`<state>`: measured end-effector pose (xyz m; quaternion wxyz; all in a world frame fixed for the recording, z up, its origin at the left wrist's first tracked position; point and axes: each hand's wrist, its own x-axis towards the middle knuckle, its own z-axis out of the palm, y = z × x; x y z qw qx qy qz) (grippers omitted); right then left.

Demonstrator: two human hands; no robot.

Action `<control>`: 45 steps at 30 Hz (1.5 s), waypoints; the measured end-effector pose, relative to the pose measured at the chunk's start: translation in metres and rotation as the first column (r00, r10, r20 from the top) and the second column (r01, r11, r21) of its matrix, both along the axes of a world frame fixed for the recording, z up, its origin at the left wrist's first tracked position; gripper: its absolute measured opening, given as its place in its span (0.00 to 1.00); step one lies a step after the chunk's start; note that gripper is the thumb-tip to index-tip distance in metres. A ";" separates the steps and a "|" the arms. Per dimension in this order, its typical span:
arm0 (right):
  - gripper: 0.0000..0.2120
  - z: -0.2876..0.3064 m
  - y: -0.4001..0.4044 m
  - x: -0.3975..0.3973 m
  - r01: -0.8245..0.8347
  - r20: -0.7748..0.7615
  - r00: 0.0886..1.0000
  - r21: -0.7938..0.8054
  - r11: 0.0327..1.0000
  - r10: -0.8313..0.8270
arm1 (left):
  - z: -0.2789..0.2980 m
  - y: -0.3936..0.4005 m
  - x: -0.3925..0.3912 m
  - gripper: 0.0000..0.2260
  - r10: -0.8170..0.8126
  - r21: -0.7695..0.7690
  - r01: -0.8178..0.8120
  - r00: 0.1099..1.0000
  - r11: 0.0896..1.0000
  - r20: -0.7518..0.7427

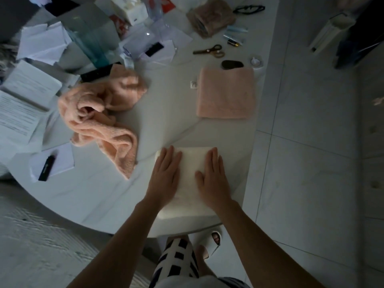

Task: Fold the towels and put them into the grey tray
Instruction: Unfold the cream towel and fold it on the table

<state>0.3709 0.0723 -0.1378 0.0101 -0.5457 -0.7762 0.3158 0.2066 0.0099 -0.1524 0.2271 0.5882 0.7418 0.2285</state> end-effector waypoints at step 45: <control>0.33 0.064 0.271 0.025 0.364 -0.092 0.931 0.149 0.919 -0.353 | 0.071 0.271 0.014 0.24 0.473 -0.188 -0.447 0.871 0.875 0.131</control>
